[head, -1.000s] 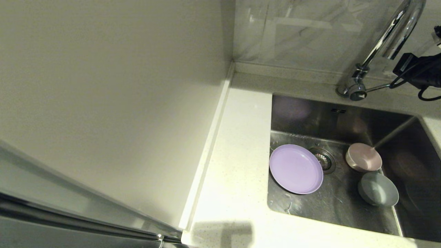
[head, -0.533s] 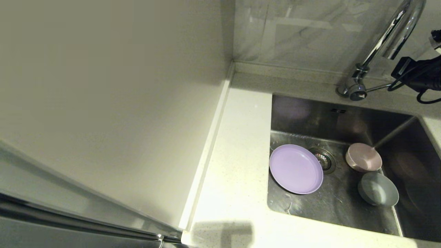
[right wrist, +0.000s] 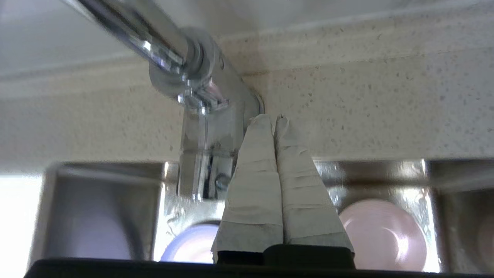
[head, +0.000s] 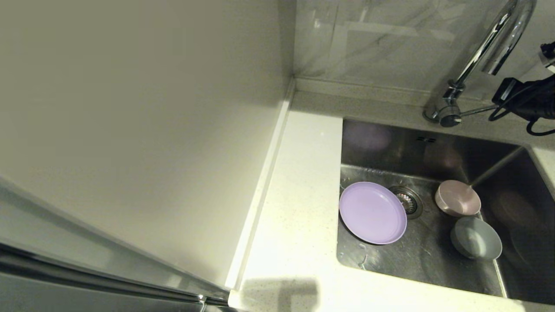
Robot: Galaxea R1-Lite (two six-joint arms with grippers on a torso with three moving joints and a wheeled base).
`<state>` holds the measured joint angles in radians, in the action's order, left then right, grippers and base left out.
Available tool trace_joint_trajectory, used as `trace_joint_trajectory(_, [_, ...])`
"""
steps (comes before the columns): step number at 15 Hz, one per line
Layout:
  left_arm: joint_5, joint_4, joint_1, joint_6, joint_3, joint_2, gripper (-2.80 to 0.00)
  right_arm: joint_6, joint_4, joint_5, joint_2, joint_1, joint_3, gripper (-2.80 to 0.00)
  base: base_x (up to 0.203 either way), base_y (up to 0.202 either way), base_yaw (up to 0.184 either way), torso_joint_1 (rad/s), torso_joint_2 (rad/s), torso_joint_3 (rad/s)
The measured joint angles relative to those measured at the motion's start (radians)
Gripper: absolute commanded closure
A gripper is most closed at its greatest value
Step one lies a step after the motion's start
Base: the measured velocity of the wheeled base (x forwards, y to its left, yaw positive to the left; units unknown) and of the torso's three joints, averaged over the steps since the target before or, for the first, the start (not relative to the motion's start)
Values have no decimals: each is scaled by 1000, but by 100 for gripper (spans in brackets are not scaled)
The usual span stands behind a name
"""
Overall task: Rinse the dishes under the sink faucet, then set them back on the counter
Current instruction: Turn on the faucet
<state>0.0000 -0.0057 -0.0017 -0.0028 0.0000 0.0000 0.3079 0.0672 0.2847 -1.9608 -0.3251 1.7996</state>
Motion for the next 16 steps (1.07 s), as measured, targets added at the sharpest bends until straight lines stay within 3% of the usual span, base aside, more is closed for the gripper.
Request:
trace_joint_trajectory(9, [0, 0, 0, 0, 0, 0, 0, -24, 12, -12, 49, -2, -58, 0, 0, 0, 0, 0, 0, 0])
trace_joint_trajectory(16, [0, 0, 0, 0, 0, 0, 0, -15, 10, -10, 58, -22, 34, 0, 0, 0, 0, 0, 0, 0])
